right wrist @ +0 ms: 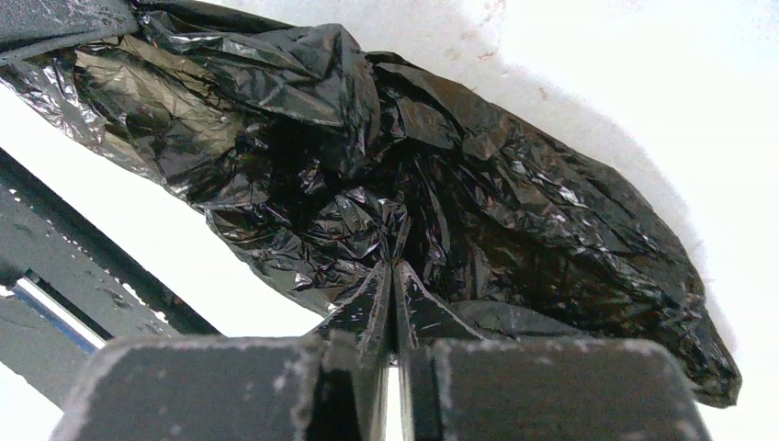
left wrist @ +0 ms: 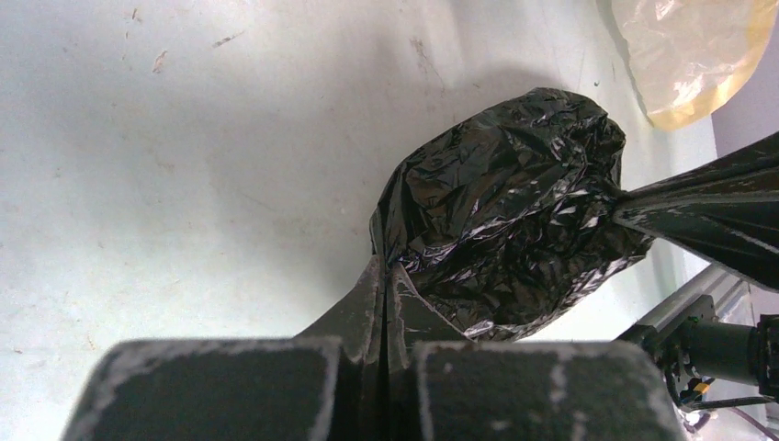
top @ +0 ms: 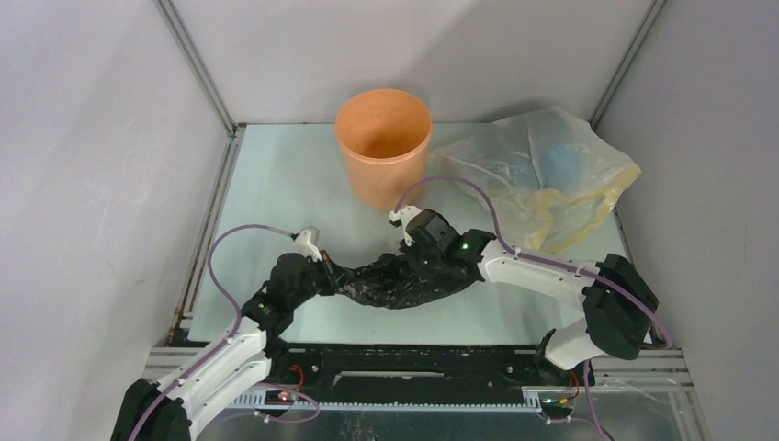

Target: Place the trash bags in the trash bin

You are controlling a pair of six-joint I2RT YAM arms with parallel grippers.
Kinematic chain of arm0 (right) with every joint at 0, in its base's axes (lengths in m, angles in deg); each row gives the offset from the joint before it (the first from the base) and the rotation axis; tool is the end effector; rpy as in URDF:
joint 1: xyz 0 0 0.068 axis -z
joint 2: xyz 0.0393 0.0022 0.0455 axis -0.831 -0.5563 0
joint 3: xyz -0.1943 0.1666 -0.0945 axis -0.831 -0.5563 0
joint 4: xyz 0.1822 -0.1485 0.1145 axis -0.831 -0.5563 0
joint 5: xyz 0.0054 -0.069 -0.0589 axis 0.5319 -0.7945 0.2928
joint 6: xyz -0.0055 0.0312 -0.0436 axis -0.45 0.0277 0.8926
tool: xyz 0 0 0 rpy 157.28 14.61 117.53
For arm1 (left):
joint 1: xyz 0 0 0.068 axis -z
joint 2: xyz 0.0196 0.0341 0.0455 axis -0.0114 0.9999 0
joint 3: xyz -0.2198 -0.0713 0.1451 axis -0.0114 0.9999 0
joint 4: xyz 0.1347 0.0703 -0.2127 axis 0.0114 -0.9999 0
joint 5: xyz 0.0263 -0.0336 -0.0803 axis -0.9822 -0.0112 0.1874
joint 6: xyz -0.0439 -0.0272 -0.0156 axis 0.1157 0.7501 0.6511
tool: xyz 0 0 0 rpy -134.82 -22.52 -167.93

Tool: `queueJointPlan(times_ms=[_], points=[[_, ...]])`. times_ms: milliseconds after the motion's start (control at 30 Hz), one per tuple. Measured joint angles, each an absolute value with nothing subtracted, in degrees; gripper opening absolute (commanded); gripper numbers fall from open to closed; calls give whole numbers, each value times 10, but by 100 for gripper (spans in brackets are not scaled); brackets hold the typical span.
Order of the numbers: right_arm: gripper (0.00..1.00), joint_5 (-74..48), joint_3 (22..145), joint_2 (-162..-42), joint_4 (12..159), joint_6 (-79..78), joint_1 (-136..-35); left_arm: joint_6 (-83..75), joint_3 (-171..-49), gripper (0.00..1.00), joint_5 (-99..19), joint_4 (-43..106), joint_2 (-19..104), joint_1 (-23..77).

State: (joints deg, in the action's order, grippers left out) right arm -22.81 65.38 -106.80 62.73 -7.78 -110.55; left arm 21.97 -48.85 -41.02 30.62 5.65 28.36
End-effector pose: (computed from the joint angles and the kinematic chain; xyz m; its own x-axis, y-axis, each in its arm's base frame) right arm 0.1833 0.2537 0.2280 -0.6405 -0.4701 -0.6073 -0.6633 0.7371 0.1291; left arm 0.1364 -0.0770 0.1677 -0.6634 -0.3409 -0.6662 0.1969 0.7793 -0.5949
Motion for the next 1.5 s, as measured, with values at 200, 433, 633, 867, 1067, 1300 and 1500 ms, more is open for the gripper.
queueJointPlan(times_ms=[200,433,633,867,1067,1300,1500], points=[[0,-267,647,-1009,618,-94,-1103,219,-487,0,-421,302,56,284],[0,-346,570,-854,629,-139,-1086,218,-481,0,-428,296,56,284],[0,-390,484,-717,637,-187,-1051,215,-481,0,-428,295,53,284],[0,-409,460,-617,636,-206,-1039,215,-481,48,-433,288,31,284],[0,-357,427,-601,642,-188,-1037,210,-485,83,-443,233,-16,283],[0,-275,388,-643,660,-159,-1100,197,-561,82,-453,160,-60,283],[7,-274,386,-702,671,-150,-1195,174,-622,81,-449,163,-3,331]])
